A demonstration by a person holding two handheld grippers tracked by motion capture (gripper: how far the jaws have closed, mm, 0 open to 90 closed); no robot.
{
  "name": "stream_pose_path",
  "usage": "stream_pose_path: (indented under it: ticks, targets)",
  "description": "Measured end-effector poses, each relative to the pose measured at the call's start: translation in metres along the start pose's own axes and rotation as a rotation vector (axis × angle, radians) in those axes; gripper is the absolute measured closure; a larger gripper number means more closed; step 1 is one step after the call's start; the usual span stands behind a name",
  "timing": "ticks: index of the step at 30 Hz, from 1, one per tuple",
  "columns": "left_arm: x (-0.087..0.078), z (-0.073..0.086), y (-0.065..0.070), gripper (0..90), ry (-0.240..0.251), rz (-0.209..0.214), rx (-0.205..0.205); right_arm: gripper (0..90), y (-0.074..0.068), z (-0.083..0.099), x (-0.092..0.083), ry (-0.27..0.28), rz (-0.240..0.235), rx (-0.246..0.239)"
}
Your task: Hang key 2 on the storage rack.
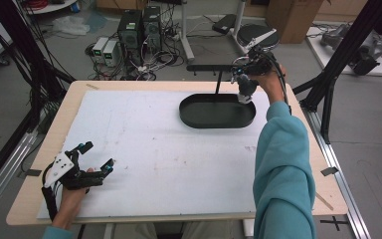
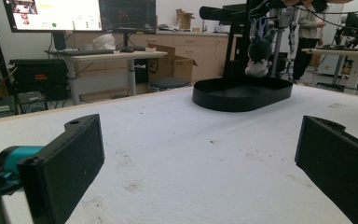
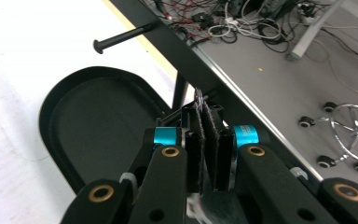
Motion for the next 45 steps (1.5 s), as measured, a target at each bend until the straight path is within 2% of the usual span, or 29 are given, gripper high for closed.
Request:
stream_pose_path:
  ticks: [4, 7, 9, 11, 13, 14, 15, 16, 18, 19, 21, 22, 25, 30, 33, 36, 39, 41, 45]
  targets:
    - [0.000, 0.000, 0.000, 1.7, 0.001, 0.000, -0.001, 76.2, 0.000, -0.001, -0.004, 0.029, 0.035, 0.011]
    - [0.000, 0.000, 0.000, 1.7, 0.000, 0.001, 0.000, 64.2, 0.001, 0.000, -0.008, 0.036, 0.056, 0.029]
    - [0.000, 0.000, 0.000, 1.7, 0.004, 0.001, -0.006, 47.1, 0.000, 0.000, -0.012, 0.070, 0.068, 0.050]
    - [0.000, 0.000, 0.000, 1.8, 0.003, -0.001, -0.007, 31.9, -0.002, 0.000, -0.019, 0.113, 0.089, 0.082]
    - [0.000, 0.000, 0.000, 1.7, 0.002, -0.001, -0.004, 15.2, -0.007, -0.001, -0.026, 0.177, 0.063, 0.120]
    - [0.000, 0.000, 0.000, 1.7, 0.003, -0.001, -0.008, 10.1, -0.011, -0.002, -0.031, 0.199, 0.062, 0.129]
    - [0.001, 0.000, 0.000, 1.7, 0.002, -0.001, -0.010, 10.1, -0.015, -0.001, -0.037, 0.232, 0.064, 0.124]
    - [0.001, 0.000, 0.000, 1.7, 0.003, -0.001, -0.010, 9.4, -0.021, 0.001, -0.046, 0.288, 0.057, 0.115]
    - [0.000, 0.000, 0.000, 1.7, 0.004, -0.002, -0.010, 0.7, -0.030, 0.008, -0.058, 0.365, 0.045, 0.138]
    - [0.000, 0.000, 0.000, 1.7, 0.004, -0.002, -0.010, 0.7, -0.034, 0.012, -0.065, 0.389, 0.027, 0.148]
    - [0.000, 0.000, 0.000, 1.7, 0.004, -0.001, -0.010, 0.6, -0.044, 0.025, -0.077, 0.451, 0.007, 0.136]
    - [0.000, 0.000, 0.000, 1.7, 0.004, -0.001, -0.010, 0.6, -0.049, 0.030, -0.082, 0.459, 0.014, 0.132]
    - [0.000, 0.000, 0.000, 1.7, 0.008, 0.000, -0.005, 0.6, -0.072, 0.054, -0.099, 0.533, 0.013, 0.132]
    - [0.000, 0.000, 0.000, 1.7, 0.010, 0.000, -0.008, 0.6, -0.111, 0.087, -0.111, 0.600, 0.013, 0.111]
    - [0.000, 0.000, -0.001, 1.7, 0.009, -0.002, -0.012, 0.6, -0.134, 0.108, -0.109, 0.628, 0.021, 0.083]
    - [0.000, 0.000, -0.001, 1.7, 0.005, -0.002, -0.013, 0.6, -0.155, 0.134, -0.100, 0.652, 0.029, 0.075]
    - [0.000, 0.000, -0.001, 1.7, 0.008, -0.001, -0.013, 0.6, -0.169, 0.164, -0.087, 0.661, 0.066, 0.096]
    - [0.000, 0.000, -0.001, 1.7, 0.010, -0.001, -0.015, 0.6, -0.176, 0.182, -0.078, 0.676, 0.073, 0.138]
    - [0.000, 0.000, -0.001, 1.7, 0.010, 0.001, -0.015, 0.6, -0.185, 0.205, -0.067, 0.676, 0.097, 0.178]
Point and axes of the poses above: each handheld gripper's, and its own axes: x roughly forward along the jaws, z roughly out of its underside, y roughly to its right, the point moved 1 cm from there along x, roughly forward along the jaws, and after that the axes turned 3 degrees about -x, right-handed, at the moved point
